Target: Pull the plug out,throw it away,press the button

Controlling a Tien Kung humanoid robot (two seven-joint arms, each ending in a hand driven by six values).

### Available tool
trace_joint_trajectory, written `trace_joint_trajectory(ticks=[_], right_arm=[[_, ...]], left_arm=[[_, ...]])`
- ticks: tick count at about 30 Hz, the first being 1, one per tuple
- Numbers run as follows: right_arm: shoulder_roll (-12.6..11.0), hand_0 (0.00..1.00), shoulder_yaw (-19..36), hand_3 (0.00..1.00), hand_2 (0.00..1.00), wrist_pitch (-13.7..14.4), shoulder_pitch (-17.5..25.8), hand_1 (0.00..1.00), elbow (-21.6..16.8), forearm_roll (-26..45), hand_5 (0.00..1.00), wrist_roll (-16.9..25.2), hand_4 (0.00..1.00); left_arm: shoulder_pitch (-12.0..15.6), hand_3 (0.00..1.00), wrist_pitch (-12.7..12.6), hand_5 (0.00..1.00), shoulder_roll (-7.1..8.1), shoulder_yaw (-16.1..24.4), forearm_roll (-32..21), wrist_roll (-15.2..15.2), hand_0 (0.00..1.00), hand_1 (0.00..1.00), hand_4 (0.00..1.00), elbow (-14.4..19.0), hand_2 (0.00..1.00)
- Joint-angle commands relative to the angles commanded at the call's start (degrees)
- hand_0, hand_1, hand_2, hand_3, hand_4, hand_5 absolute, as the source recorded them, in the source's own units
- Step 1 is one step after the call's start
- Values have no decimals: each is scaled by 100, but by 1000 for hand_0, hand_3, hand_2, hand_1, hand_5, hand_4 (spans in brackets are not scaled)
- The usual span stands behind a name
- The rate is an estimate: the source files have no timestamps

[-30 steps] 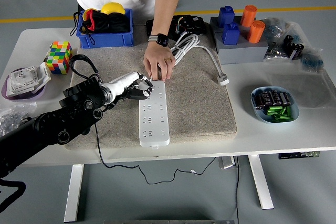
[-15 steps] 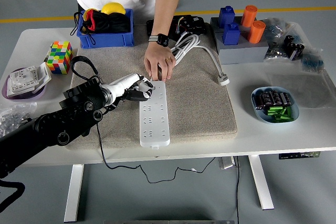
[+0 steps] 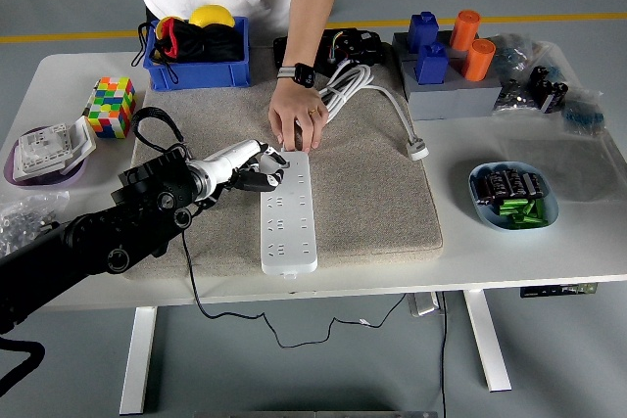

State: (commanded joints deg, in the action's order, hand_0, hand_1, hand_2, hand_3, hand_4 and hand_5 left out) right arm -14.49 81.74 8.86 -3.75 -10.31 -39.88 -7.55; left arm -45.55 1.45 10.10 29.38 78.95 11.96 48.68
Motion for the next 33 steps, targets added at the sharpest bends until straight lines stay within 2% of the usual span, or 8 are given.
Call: trace_joint_trajectory(ticks=[14, 15, 20, 21, 26, 27, 32, 33], right_arm=[[18, 748, 20, 612, 642, -16, 9, 657, 0, -9, 471, -15, 651], [20, 748, 22, 612, 643, -17, 10, 655, 0, -10, 471, -14, 651], [29, 748, 31, 612, 643, -24, 22, 655, 0, -20, 471, -22, 651], [29, 747, 34, 612, 641, -25, 20, 655, 0, -25, 471, -25, 651], [8, 747, 71, 612, 641, -23, -2, 655, 0, -40, 471, -26, 651], [2, 747, 78, 611, 642, -22, -6, 655, 0, -48, 470, -30, 651], [-6, 747, 92, 611, 642, -25, -22, 655, 0, -57, 470, -24, 651], [-3, 743, 103, 612, 642, -26, -26, 654, 0, -68, 469, -26, 650]], left_arm=[[266, 714, -54, 426, 138, 1246, 537, -80, 2, 2, 508, 504, 65], [305, 717, -66, 410, 156, 1373, 594, -110, 91, 92, 510, 527, 174], [532, 717, -147, 410, 256, 2025, 855, -255, 91, 92, 510, 640, 174], [567, 724, -164, 412, 278, 2137, 909, -274, 315, 361, 531, 661, 351], [755, 724, -123, 412, 429, 2810, 1238, -217, 315, 361, 531, 827, 351], [793, 744, -115, 359, 463, 2939, 1282, -214, 736, 714, 565, 875, 633], [994, 744, -122, 359, 616, 3514, 1466, -212, 736, 714, 565, 1066, 633], [1032, 757, -128, 370, 670, 3595, 1471, -221, 794, 786, 594, 1082, 704]])
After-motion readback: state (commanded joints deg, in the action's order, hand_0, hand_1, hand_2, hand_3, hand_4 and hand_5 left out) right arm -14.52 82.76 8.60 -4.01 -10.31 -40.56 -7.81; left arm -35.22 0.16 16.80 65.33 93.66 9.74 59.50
